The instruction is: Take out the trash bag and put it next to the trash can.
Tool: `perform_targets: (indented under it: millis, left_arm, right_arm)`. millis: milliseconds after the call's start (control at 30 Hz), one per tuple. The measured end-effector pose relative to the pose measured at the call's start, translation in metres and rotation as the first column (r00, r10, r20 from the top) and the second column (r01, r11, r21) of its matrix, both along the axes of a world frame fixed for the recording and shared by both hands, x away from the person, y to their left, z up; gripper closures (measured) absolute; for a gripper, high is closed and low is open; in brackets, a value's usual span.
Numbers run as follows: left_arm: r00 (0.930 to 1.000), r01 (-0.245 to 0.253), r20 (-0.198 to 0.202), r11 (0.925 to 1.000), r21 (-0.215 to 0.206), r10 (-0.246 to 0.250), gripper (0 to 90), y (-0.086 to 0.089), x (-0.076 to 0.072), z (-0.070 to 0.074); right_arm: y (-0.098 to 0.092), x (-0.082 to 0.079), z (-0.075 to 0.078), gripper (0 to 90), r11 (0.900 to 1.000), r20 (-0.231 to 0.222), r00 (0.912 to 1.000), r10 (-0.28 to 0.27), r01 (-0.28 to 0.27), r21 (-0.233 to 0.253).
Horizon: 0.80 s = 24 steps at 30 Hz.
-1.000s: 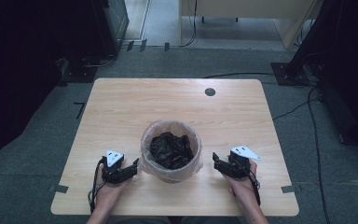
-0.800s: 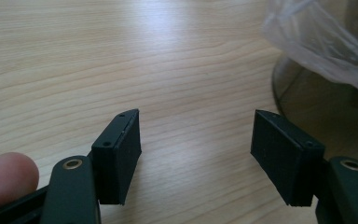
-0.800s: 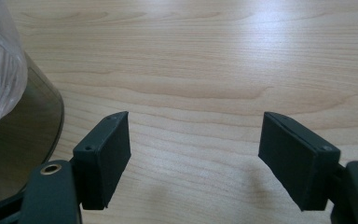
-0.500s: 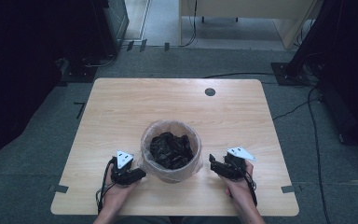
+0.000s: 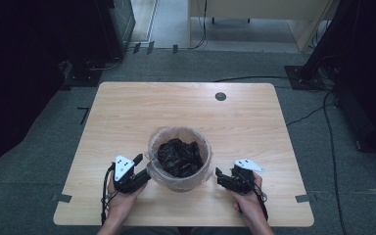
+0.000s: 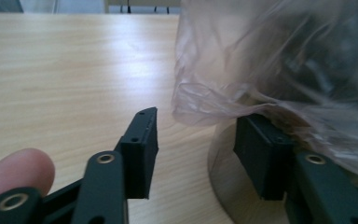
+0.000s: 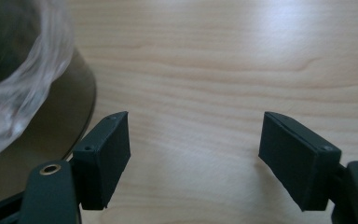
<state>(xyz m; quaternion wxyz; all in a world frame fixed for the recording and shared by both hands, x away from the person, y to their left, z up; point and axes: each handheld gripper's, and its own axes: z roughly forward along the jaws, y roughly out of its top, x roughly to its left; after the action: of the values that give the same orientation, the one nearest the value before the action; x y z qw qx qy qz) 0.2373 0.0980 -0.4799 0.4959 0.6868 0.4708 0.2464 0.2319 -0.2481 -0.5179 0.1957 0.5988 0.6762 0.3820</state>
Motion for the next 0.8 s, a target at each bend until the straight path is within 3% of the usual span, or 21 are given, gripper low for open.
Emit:
perform_targets:
  millis: [167,367,533,633,800]
  left_arm:
    - [0.9990,0.009,0.044,1.0000,-0.001,-0.009,63.6,-0.003,-0.004,0.003]
    - [0.9977,-0.010,0.067,0.9996,-0.027,0.012,79.2,-0.002,-0.005,0.011]
    - [0.9993,-0.011,0.036,0.9984,-0.055,0.013,87.8,-0.003,-0.003,0.013]
    - [0.9993,0.000,0.038,0.9984,-0.056,0.003,89.2,-0.005,-0.004,0.016]
    - [0.9990,0.003,0.045,0.9964,-0.084,0.001,89.5,-0.004,-0.005,0.022]
  right_arm:
    - [0.017,-0.007,-0.001,22.9,0.996,0.002,0.9965,0.084,-0.083,-0.040]
    - [0.027,-0.008,0.001,22.9,0.994,0.036,0.9931,0.111,-0.111,-0.008]
    - [0.033,-0.012,0.008,24.8,0.996,0.100,0.9909,0.089,-0.089,-0.010]
    - [0.033,-0.014,0.015,24.9,0.997,0.138,0.9879,0.071,-0.073,0.009]
    - [0.033,-0.015,0.030,25.2,0.999,0.243,0.9686,0.051,-0.046,-0.027]
